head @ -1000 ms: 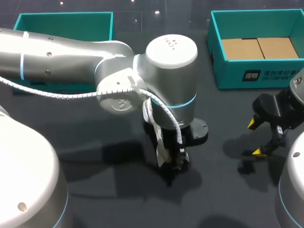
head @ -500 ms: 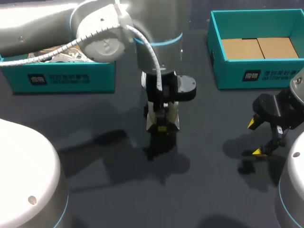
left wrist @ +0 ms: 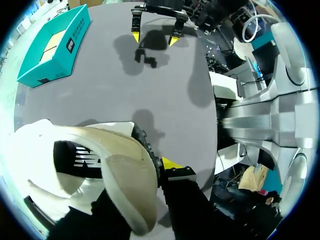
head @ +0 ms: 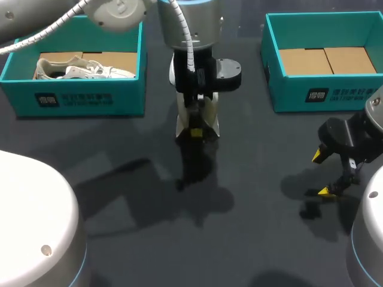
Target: Take the shoe out of the shoebox, open the shoe tongue, remove and reinsert the insole, then place the shoe into the shoebox
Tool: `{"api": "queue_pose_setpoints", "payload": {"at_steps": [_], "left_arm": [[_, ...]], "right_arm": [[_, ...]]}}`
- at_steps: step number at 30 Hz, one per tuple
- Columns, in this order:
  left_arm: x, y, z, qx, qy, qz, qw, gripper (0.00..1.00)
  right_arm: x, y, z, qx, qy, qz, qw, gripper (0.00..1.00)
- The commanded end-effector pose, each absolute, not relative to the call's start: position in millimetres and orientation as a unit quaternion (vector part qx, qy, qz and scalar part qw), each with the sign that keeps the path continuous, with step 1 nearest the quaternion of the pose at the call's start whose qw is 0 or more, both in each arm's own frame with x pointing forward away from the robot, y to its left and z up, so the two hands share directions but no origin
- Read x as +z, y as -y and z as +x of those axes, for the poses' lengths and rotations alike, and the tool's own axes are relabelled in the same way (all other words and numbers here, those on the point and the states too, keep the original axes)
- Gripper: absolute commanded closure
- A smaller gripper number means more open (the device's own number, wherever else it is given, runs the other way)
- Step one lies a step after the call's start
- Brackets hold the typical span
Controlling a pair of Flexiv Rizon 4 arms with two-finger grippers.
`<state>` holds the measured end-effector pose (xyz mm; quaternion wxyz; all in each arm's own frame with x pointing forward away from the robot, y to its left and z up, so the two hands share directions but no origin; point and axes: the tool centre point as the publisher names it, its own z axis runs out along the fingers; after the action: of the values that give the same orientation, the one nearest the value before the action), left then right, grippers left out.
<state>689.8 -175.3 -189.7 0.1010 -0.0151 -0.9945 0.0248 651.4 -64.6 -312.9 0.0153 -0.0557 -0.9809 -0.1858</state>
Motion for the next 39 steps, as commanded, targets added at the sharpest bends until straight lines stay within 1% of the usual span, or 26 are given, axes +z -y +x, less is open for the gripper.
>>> {"api": "queue_pose_setpoints", "payload": {"at_steps": [1, 8, 13, 17, 22, 34, 35, 39], "left_arm": [[-189, 161, 699, 0.033, 0.993, -0.015, 0.112, 1.00], [-151, 96, 748, 0.042, 0.996, 0.002, 0.078, 1.00], [-127, 53, 770, 0.045, 0.997, 0.016, 0.062, 1.00], [-115, 14, 798, 0.047, 0.997, 0.031, 0.052, 1.00], [-106, -40, 838, 0.018, 0.999, 0.021, 0.027, 1.00], [-106, -40, 838, 0.018, 0.999, 0.021, 0.027, 1.00], [-107, -45, 846, 0.025, 0.999, 0.023, 0.040, 1.00], [-113, -81, 887, 0.014, 0.998, 0.020, 0.049, 1.00]], "right_arm": [[-313, 65, 649, -0.185, 0.981, -0.056, 0.014, 0.00], [-313, 65, 649, -0.185, 0.981, -0.056, 0.014, 0.00], [-313, 65, 649, -0.185, 0.981, -0.056, 0.014, 0.00], [-313, 65, 649, -0.185, 0.981, -0.056, 0.014, 0.00], [-313, 65, 649, -0.185, 0.981, -0.056, 0.014, 0.00], [-313, 65, 649, -0.185, 0.981, -0.056, 0.014, 0.00], [-313, 65, 649, -0.185, 0.981, -0.056, 0.014, 0.00], [-313, 65, 649, -0.185, 0.981, -0.056, 0.014, 0.00]]}}
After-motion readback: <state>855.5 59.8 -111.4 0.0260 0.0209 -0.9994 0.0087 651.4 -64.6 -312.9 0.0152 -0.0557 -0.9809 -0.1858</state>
